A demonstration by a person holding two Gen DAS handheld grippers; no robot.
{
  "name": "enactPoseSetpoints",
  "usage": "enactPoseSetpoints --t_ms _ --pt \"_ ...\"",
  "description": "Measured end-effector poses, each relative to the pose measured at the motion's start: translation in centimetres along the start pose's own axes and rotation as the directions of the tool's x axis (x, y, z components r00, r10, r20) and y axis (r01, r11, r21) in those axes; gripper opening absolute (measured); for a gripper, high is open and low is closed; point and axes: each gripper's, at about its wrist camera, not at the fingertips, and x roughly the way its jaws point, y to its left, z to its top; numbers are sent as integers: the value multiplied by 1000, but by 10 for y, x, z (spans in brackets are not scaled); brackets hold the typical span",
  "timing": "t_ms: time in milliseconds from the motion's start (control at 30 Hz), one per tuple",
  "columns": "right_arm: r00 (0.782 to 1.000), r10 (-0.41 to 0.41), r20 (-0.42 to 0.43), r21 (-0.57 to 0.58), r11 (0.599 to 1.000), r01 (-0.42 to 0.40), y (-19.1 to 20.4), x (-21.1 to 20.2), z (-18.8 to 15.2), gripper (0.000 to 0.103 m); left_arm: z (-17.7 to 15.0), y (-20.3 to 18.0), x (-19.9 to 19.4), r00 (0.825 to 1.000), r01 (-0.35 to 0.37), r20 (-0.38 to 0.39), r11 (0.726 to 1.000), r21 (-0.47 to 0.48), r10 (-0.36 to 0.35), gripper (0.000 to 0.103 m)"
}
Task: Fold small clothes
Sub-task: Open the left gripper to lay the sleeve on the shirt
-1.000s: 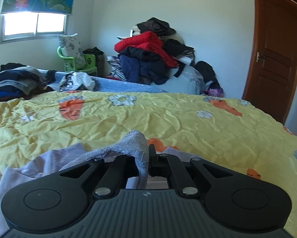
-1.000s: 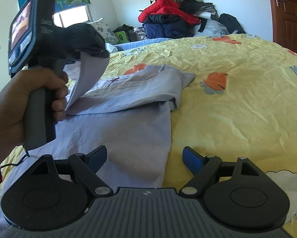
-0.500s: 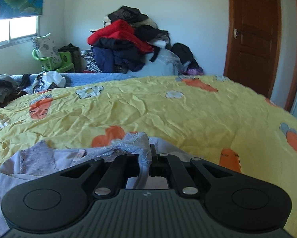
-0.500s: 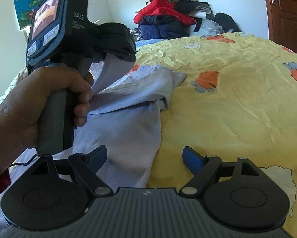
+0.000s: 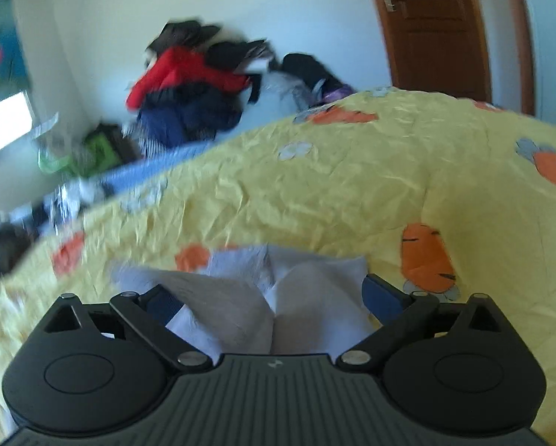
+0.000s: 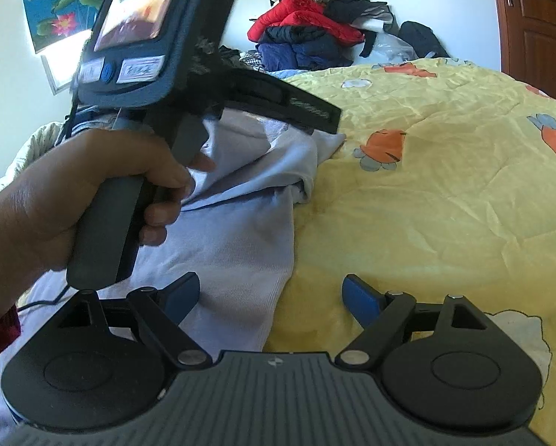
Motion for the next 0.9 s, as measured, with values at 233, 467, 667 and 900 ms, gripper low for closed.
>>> enactPoseSetpoints --t_ms 233,467,667,900 --pt "1000 -19 13 -32 999 19 3 -4 4 86 14 18 -13 999 -16 30 997 -75 18 102" --pt "991 -32 127 -68 997 41 6 -3 40 86 -25 114 -26 988 -152 -57 949 -275 142 102" --pt "983 162 88 -222 965 -140 39 34 73 86 -67 160 -41 981 -194 -95 912 -362 171 102" --pt "999 32 44 -81 996 -28 5 94 101 84 -95 163 -33 959 -271 -160 921 -279 234 102"
